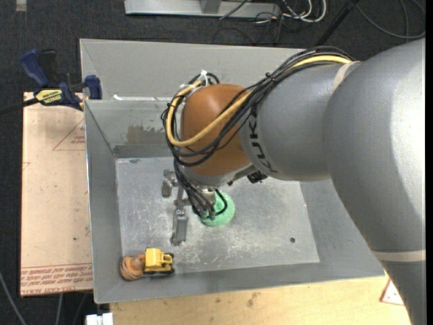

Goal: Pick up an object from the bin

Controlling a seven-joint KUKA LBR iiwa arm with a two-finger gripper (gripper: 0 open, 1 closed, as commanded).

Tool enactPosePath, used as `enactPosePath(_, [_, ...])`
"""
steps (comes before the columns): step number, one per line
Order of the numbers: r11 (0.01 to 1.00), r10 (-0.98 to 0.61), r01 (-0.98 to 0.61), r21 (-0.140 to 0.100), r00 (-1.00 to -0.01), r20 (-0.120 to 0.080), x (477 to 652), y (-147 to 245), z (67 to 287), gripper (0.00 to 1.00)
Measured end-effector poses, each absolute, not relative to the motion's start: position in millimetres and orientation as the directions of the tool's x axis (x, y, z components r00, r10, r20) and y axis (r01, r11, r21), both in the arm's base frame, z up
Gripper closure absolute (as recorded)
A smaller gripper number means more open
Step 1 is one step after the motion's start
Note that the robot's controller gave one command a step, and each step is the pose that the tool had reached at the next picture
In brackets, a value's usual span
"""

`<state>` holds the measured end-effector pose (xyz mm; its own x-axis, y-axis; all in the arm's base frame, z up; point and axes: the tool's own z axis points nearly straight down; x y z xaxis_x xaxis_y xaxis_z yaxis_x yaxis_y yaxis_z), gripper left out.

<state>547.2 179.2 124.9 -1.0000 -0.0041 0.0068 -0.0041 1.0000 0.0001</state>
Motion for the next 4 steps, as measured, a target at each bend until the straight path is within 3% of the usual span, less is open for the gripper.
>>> enactPosePath(1, [1.000,-0.001,-0.001,0.001,-1.000,0.000,548.9,178.4,129.6,0.00])
enactPosePath(2, [0.999,-0.039,-0.039,0.000,-0.999,0.005,565.2,173.5,174.1,0.00])
enactPosePath(3, [1.000,-0.006,-0.006,0.003,-1.000,-0.009,531.2,120.3,171.5,0.00])
enactPosePath(4, [1.000,-0.027,-0.027,-0.003,-1.000,0.007,525.0,102.5,165.3,0.00])
